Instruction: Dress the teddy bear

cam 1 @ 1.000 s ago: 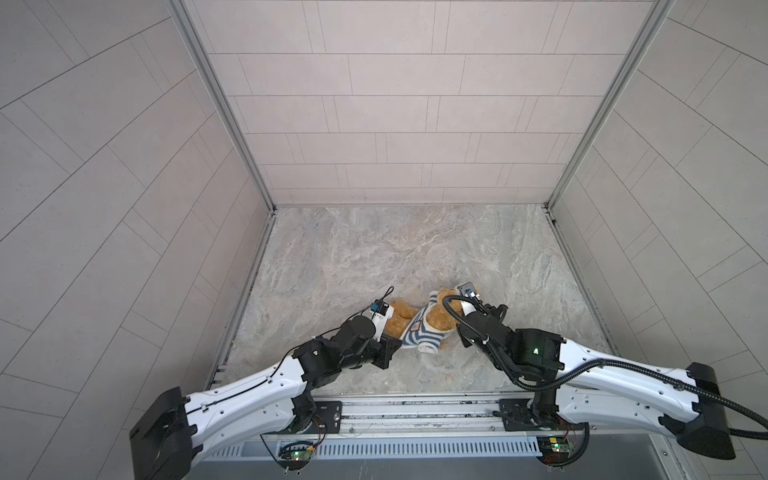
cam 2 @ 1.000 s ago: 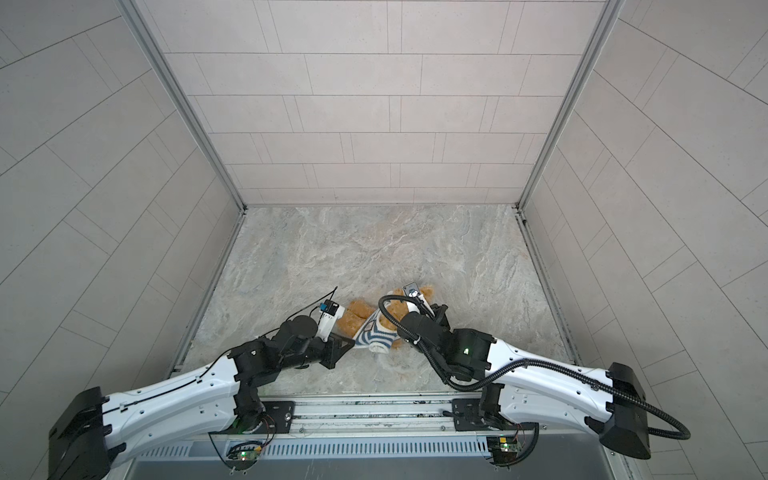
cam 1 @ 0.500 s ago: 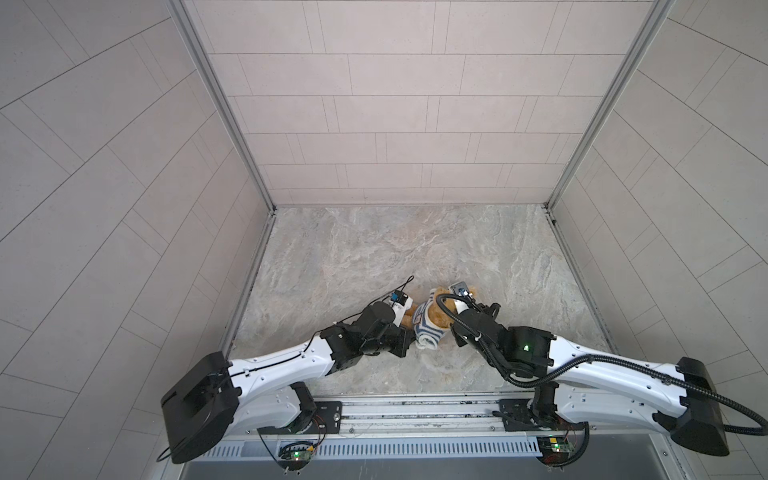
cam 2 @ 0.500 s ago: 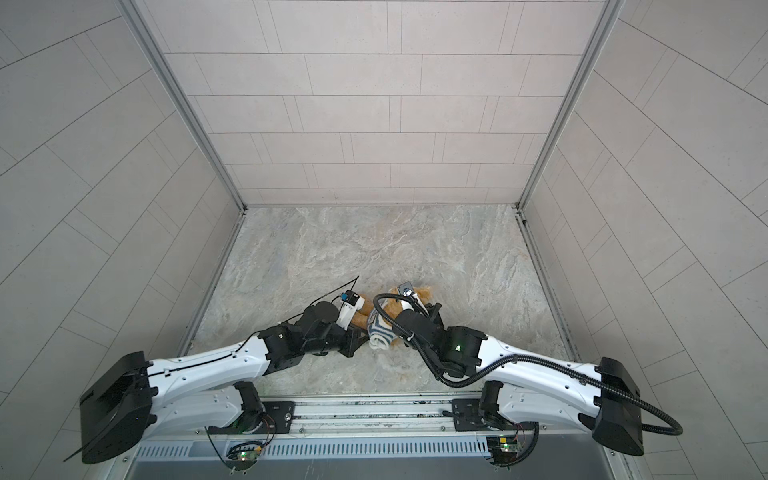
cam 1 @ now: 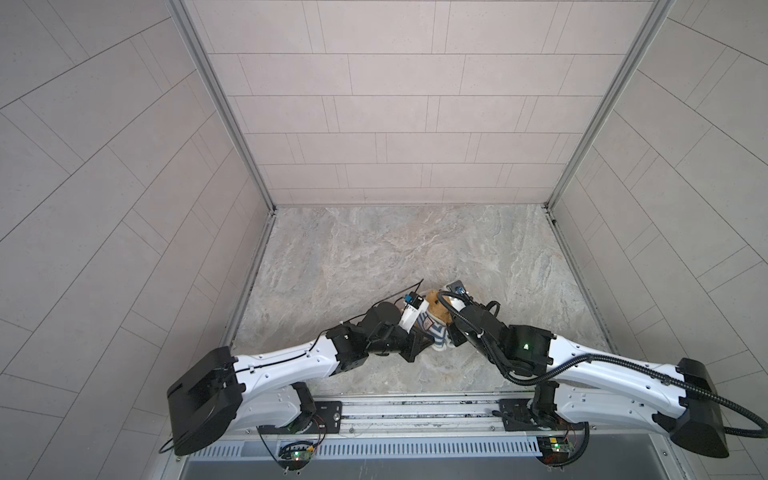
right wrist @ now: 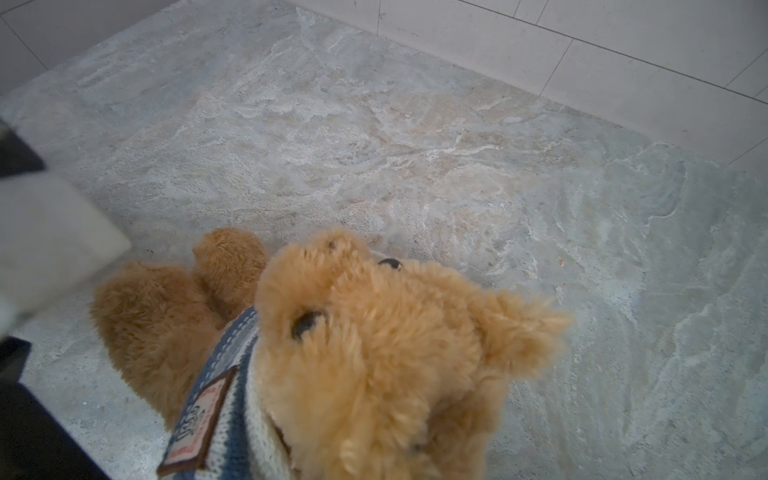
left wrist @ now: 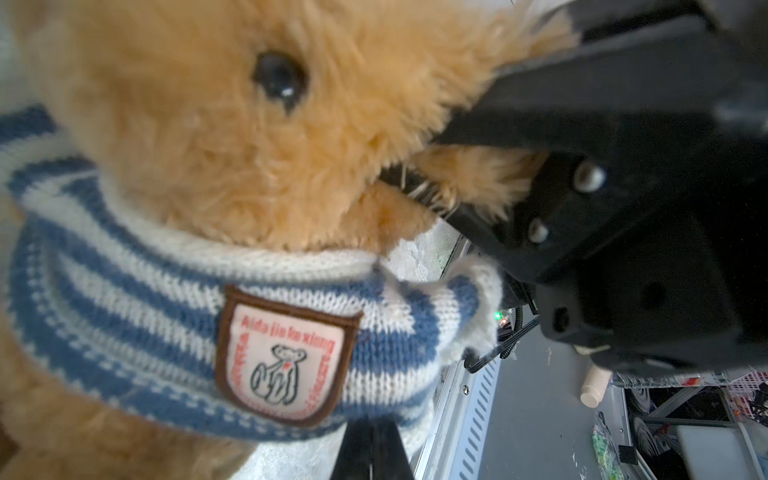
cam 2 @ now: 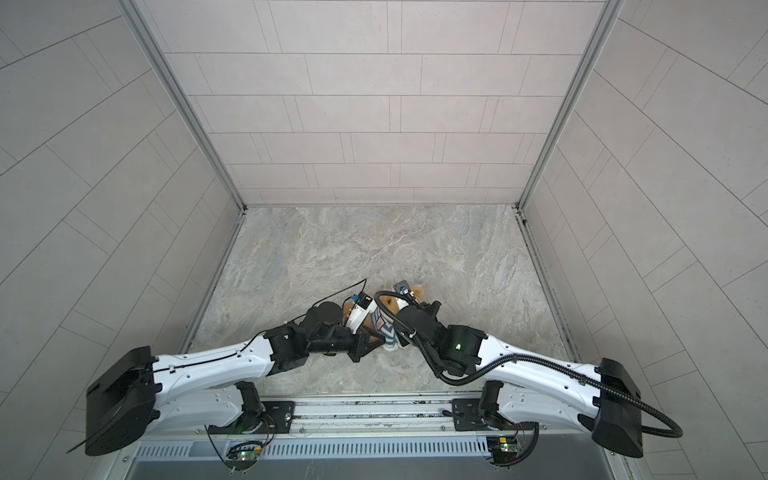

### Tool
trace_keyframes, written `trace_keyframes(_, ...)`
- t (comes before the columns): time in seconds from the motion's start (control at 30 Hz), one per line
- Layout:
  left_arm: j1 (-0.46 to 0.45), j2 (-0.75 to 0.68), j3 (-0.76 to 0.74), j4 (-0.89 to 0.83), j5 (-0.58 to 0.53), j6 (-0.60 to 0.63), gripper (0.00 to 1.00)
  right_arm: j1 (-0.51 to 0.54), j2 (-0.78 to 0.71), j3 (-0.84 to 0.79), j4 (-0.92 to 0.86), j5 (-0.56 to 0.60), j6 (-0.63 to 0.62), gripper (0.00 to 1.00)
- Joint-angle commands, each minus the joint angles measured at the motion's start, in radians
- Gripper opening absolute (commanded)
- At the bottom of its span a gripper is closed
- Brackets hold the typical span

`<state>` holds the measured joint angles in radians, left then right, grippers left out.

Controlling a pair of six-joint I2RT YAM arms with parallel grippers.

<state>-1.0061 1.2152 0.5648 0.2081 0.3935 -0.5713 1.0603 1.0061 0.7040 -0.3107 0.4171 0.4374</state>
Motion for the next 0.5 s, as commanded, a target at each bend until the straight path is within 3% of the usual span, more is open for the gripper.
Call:
trace_keyframes(0.0, 0.021, 0.070, 0.032, -0.022, -0.042, -0.022, 0.00, -0.002, -0.022, -0.013, 0.082, -0.037, 0.014, 0.00)
trace_keyframes(0.13, 0.072, 0.106, -0.025, 0.041, -0.044, -0.092, 0.00, -0.025, -0.037, -0.037, 0.085, -0.063, 0.035, 0.00)
trace_keyframes(0.27, 0.107, 0.087, -0.055, 0.017, -0.102, -0.099, 0.00, -0.049, -0.043, -0.055, 0.090, -0.093, 0.049, 0.00)
trace_keyframes(0.47, 0.121, 0.110, -0.045, 0.072, -0.078, -0.091, 0.00, -0.057, -0.005, -0.048, 0.108, -0.138, 0.046, 0.00)
